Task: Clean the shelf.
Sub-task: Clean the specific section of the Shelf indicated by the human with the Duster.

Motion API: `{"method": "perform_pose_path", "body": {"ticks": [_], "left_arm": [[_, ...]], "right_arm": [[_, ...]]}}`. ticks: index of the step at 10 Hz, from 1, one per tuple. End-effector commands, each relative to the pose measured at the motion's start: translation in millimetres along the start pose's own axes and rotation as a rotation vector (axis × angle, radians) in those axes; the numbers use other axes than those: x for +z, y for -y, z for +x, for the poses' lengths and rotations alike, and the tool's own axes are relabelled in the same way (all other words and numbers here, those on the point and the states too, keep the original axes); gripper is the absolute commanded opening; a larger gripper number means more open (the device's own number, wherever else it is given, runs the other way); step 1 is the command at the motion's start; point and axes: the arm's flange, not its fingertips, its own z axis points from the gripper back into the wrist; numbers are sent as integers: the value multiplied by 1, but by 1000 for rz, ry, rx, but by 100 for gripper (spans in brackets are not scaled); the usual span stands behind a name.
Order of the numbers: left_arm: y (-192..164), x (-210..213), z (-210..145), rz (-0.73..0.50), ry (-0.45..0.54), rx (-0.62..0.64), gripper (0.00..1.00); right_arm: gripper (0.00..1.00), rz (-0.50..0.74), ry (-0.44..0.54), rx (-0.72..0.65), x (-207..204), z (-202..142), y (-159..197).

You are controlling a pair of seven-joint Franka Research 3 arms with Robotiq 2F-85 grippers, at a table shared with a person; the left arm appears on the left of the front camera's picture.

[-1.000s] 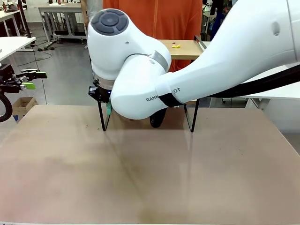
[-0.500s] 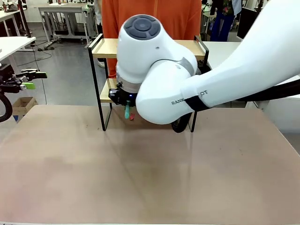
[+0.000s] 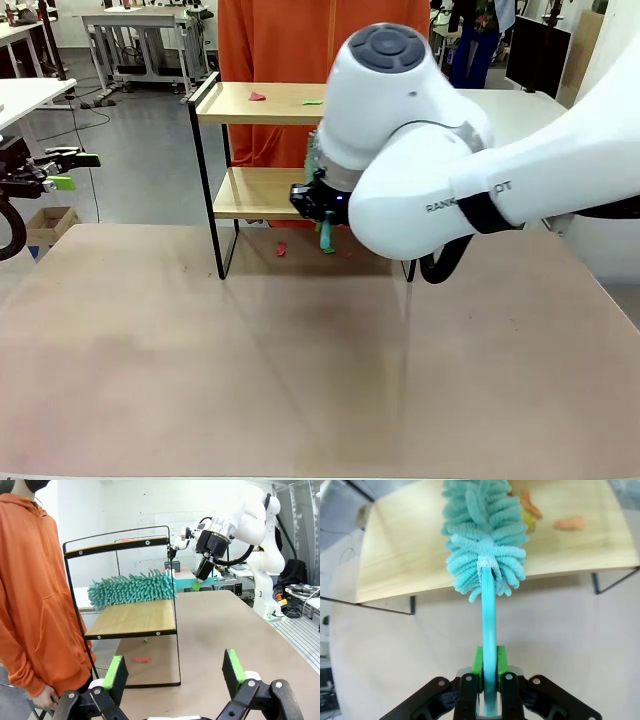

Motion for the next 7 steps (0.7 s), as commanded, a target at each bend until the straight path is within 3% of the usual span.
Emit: {"method": "perform_pose_path", "body": {"ticks": [1,5,7], "left_arm": [[1,0,3,-3,-2,-10,100],[1,0,3,-3,-2,-10,100],[1,0,3,-3,-2,-10,100]], "right_arm": [[13,-18,-36,-31,15,1,41],[13,-175,-52,-88,35,1,95],[13,-249,16,-85,58,-3,105]]}}
